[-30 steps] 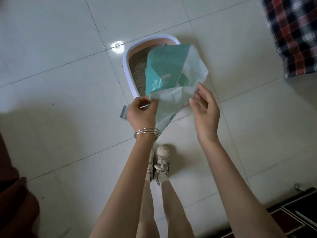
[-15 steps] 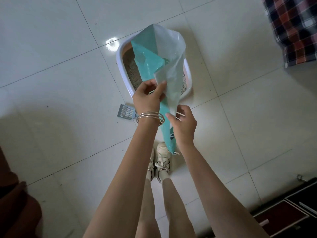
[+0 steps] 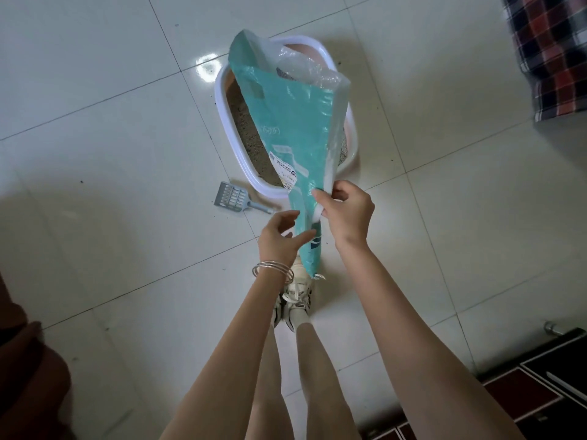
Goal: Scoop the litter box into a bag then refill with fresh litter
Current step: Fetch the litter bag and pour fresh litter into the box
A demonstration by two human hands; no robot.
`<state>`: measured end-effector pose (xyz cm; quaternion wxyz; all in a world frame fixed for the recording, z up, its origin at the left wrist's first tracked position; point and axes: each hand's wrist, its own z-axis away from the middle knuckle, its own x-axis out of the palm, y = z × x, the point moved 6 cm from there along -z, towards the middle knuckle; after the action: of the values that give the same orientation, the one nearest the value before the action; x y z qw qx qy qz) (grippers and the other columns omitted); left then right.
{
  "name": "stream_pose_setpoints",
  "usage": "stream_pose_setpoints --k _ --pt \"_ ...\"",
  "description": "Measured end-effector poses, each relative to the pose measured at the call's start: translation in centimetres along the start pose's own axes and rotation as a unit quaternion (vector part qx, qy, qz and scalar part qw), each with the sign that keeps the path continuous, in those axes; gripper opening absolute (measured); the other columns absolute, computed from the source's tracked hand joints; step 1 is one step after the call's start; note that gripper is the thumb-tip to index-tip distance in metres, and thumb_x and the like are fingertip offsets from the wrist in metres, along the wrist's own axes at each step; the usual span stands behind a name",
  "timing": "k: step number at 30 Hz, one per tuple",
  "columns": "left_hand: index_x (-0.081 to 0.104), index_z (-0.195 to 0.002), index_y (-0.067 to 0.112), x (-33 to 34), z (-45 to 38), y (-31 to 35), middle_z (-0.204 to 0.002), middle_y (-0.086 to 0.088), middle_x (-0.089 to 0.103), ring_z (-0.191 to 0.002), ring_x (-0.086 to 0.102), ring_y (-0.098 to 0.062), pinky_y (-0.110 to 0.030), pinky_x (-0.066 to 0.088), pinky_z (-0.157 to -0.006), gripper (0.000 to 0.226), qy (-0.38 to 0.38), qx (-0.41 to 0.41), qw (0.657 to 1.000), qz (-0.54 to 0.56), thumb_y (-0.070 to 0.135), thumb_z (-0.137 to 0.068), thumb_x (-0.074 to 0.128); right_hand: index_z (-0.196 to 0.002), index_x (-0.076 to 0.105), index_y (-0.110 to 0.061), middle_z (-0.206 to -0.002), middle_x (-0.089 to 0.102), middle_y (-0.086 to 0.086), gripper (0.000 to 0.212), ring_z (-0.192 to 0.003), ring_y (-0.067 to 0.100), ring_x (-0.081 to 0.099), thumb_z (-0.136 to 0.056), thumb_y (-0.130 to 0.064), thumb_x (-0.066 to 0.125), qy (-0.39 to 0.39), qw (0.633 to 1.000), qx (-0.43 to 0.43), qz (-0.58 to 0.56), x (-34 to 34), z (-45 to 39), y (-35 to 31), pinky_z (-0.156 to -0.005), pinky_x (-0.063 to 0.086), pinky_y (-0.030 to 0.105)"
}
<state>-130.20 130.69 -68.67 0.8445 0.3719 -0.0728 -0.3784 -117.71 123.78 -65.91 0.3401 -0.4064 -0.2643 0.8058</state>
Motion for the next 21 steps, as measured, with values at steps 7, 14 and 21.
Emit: stream_pose_setpoints --k 7,14,21 --pt "0.063 -0.083 0.017 1.7 -1.1 -1.0 -0.079 0.004 0.065 -0.08 0.066 -0.017 -0.03 0.052 -0.079 0.025 0.092 -0.037 0.994 -0.054 0.007 -0.064 0.076 -0.059 0.061 -0.022 -0.066 0.067 0.005 0.016 -0.059 0.018 0.06 -0.065 -0.017 0.076 -0.003 0.998 0.016 -0.067 0.2 -1.0 -0.3 -0.069 0.057 0.051" --pt "0.067 -0.073 0.02 0.8 -0.8 0.1 -0.07 0.004 0.066 -0.077 0.067 -0.019 -0.032 0.054 -0.077 0.013 0.112 -0.031 0.991 -0.073 0.011 -0.067 0.074 -0.064 0.065 -0.029 -0.072 0.07 0.0 0.012 -0.078 0.026 0.069 -0.061 -0.025 0.075 -0.02 0.997 -0.008 -0.072 -0.1 -1.6 -0.9 -0.077 0.056 0.049" --pt "0.071 -0.076 0.02 -0.4 1.9 0.7 -0.068 0.008 0.066 -0.074 0.067 -0.015 -0.031 0.054 -0.076 0.011 0.107 -0.034 0.989 -0.097 0.014 -0.067 0.072 -0.061 0.064 -0.028 -0.067 0.067 0.001 0.02 -0.066 0.021 0.064 -0.07 -0.013 0.075 -0.038 0.997 -0.023 -0.068 -0.5 -0.8 -1.7 -0.072 0.056 0.05"
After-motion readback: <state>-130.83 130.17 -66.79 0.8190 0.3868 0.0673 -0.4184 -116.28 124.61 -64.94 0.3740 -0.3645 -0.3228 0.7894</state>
